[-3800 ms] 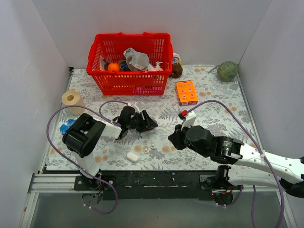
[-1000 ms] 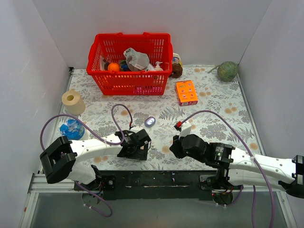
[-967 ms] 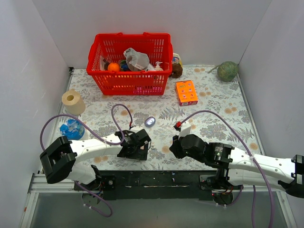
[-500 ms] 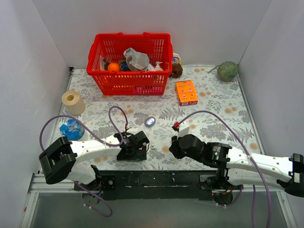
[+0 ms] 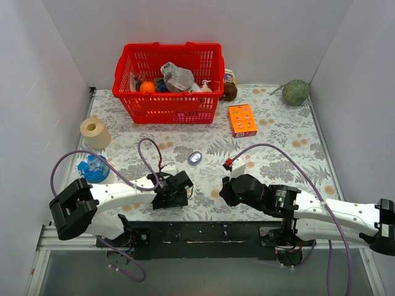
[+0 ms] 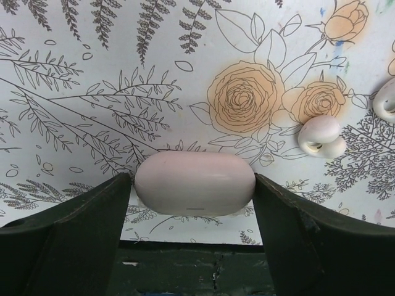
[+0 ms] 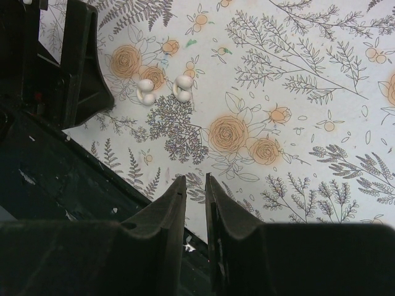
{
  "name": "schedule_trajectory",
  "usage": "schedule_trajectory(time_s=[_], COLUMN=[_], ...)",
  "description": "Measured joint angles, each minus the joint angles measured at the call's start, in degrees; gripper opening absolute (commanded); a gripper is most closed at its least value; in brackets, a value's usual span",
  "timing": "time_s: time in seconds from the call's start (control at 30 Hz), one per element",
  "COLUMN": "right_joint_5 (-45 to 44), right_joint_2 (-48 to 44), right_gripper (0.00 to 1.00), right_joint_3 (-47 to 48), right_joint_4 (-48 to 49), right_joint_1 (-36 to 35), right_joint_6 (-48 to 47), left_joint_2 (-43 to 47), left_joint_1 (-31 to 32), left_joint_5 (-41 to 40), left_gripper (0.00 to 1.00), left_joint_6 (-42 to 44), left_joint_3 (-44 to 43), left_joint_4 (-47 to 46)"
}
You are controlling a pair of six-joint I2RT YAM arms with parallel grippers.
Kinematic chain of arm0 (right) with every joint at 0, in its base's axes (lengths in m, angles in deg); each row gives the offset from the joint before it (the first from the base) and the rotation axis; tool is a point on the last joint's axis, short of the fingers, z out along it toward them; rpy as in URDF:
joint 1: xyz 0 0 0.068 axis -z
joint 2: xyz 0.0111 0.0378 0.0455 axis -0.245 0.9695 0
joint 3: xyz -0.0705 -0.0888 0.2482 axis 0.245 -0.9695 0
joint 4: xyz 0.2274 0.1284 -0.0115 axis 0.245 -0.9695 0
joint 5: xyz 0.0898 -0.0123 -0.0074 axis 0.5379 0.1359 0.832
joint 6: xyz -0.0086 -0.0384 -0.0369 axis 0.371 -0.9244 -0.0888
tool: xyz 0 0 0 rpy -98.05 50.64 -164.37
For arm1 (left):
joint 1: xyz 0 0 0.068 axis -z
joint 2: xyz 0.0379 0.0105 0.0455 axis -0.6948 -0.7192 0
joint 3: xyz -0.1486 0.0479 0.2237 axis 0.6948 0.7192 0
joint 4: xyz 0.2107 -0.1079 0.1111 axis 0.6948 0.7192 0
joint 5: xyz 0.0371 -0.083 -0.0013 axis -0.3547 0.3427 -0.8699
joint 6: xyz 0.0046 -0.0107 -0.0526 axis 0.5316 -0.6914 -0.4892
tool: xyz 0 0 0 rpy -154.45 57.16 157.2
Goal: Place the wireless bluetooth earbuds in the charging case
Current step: Pick up the charging case at the center of the board, then open the charging case.
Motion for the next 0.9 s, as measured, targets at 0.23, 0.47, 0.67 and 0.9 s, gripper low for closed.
schedule_trajectory(time_s=[0.23, 0.47, 0.67, 0.9], right_joint_5=[0.00, -0.09, -1.20, 5.46], right_joint_2=[0.00, 0.04, -0.66, 2.71], right_gripper=[0.27, 0.38, 0.68, 0.73], right_joint_3=[0.00, 1.92, 12.90, 29.44], right_joint_4=[0.00, -1.46, -1.86, -4.76], right_joint_1=[0.00, 0.00, 0.26, 4.61], right_joint_6=[0.00, -0.44, -3.54, -6.10], left_joint_2=[-0.13, 4.09, 20.20, 42.42], left_joint_1=[0.02, 2.38, 5.22, 5.49], left_joint_5=[-0.68, -1.49, -1.42, 2.64], left_gripper=[0.39, 0.00, 0.00, 0.00], left_joint_6=[0.11, 1.33, 10.67, 32.00], left_joint_3=[0.15, 2.27, 6.84, 26.86], left_joint_4=[-0.02, -3.50, -19.06, -57.48])
